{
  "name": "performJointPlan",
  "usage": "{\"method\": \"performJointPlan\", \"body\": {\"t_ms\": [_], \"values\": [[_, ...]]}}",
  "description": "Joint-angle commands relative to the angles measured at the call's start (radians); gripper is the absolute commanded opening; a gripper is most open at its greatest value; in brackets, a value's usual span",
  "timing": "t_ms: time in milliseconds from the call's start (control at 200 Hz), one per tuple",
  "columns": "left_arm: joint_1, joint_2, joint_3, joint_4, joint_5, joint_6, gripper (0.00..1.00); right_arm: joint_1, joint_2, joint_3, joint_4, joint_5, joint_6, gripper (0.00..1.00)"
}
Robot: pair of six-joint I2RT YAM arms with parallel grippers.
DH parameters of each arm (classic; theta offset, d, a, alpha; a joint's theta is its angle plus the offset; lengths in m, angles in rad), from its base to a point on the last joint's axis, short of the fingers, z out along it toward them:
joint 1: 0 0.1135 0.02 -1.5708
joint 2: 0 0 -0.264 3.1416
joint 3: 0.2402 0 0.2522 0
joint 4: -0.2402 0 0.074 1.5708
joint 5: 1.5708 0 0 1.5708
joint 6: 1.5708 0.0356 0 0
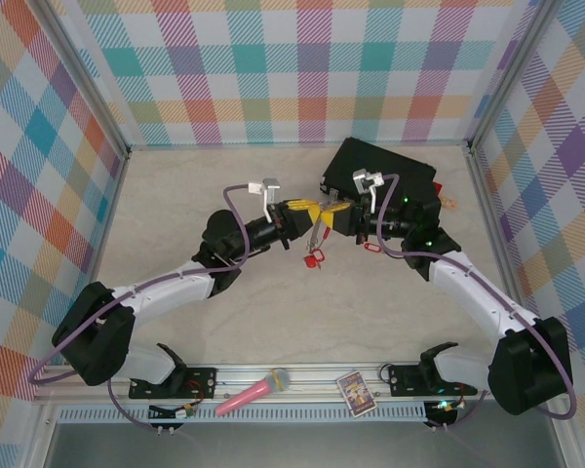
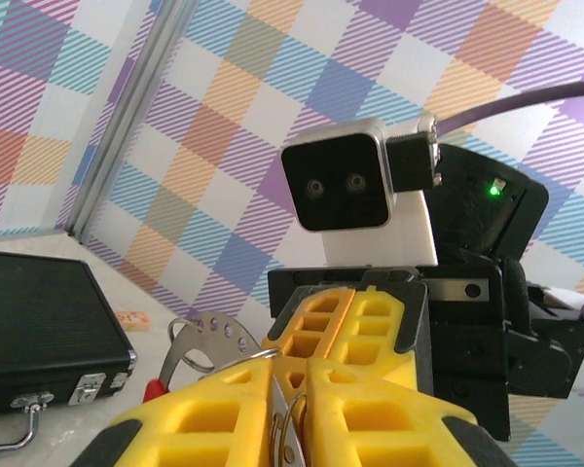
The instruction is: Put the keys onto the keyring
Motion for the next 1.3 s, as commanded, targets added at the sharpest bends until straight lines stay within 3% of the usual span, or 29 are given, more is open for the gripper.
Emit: {"method": "performJointPlan", "body": {"t_ms": [0, 315, 740, 1295], "values": [[0.011, -0.002, 0.037, 0.030, 0.024, -0.036, 0.16, -0.005, 0.006, 0.028, 0.002, -0.002, 0.000, 0.00], [0.020, 0.003, 0.051, -0.026, 0.098, -0.021, 0.21, -0.010, 0.014, 0.042, -0.009, -0.008, -0.006, 0.00], [0.094, -0.055, 0.075, -0.225, 0.171, 0.061, 0.22, -0.015, 0.038, 0.069, -0.087, -0.048, -0.063, 0.00], [0.094, -0.013, 0.091, -0.211, 0.260, 0.032, 0.25, -0.015, 0.039, 0.073, -0.072, -0.064, -0.063, 0.00]]}}
